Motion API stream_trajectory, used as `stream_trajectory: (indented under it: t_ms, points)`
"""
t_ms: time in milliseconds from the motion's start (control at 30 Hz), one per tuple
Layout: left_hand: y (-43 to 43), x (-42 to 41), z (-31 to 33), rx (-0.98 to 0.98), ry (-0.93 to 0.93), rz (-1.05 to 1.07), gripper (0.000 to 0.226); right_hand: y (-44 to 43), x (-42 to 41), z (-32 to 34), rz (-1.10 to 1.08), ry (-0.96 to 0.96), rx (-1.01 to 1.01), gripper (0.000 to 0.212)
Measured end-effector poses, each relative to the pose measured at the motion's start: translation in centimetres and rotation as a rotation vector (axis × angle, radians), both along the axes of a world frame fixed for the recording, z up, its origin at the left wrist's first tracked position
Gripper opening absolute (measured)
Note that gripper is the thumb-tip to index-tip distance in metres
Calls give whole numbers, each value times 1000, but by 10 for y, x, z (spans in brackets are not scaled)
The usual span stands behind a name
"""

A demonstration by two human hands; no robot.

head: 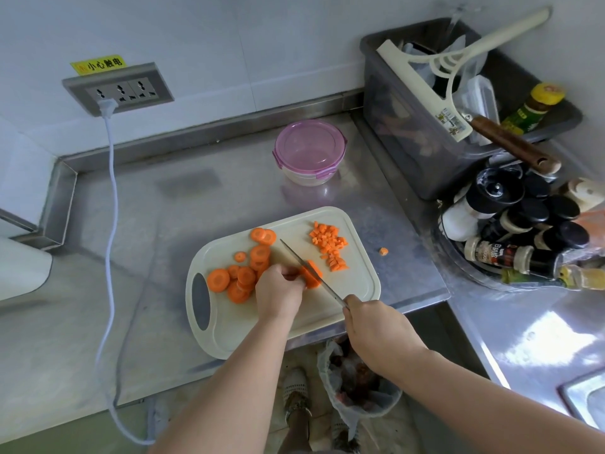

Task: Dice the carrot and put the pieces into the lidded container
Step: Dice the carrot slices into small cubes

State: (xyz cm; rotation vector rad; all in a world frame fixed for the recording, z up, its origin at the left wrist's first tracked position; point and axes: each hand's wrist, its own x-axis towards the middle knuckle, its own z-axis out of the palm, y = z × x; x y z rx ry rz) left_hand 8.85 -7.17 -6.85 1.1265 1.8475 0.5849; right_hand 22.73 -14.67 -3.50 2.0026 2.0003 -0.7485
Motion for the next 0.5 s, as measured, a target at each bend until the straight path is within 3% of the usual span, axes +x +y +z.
stream_trajectory:
  t_ms: [333,500]
  points:
    - [0,-1,0,-13,12,-23,12,2,-1,1,-5,19,-25,18]
    - [1,0,2,-16,12,-37,11,4,0,0,42,-19,-52,28]
